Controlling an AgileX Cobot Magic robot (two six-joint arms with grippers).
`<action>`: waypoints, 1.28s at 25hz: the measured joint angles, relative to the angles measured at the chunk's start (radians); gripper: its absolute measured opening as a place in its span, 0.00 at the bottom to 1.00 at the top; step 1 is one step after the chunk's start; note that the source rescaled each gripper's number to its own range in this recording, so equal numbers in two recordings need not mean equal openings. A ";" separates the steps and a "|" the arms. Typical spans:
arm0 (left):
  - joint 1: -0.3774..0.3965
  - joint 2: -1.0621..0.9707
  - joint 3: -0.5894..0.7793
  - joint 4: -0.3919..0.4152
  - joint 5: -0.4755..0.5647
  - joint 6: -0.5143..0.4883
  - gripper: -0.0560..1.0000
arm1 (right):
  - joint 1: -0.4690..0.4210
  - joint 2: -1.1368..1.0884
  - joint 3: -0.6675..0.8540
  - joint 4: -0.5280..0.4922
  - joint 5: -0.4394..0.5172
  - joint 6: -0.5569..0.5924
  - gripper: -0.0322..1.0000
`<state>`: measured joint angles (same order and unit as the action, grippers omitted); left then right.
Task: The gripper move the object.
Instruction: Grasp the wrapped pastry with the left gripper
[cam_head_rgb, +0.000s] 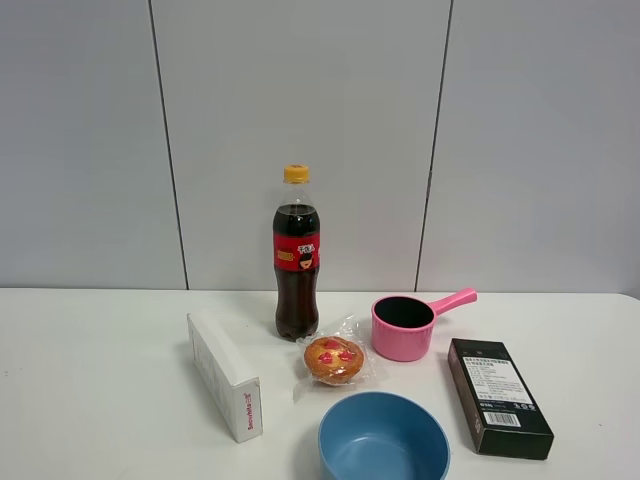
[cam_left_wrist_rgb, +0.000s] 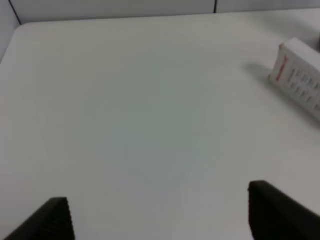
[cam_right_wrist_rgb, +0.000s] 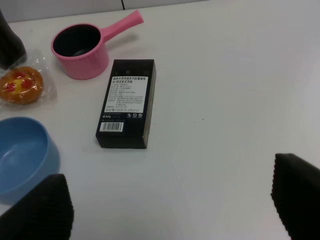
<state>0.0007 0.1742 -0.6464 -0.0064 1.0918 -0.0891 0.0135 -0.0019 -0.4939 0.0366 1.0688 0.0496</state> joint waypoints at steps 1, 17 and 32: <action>0.000 0.069 -0.040 -0.024 0.004 0.000 0.66 | 0.000 0.000 0.000 0.000 0.000 0.000 1.00; -0.106 1.074 -0.485 -0.260 -0.156 0.049 0.66 | 0.000 0.000 0.000 0.000 0.000 0.000 1.00; -0.419 1.417 -0.666 -0.209 -0.227 -0.125 0.66 | 0.000 0.000 0.000 0.000 0.000 0.000 1.00</action>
<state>-0.4180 1.5913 -1.3129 -0.2151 0.8647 -0.2137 0.0135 -0.0019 -0.4939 0.0366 1.0688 0.0496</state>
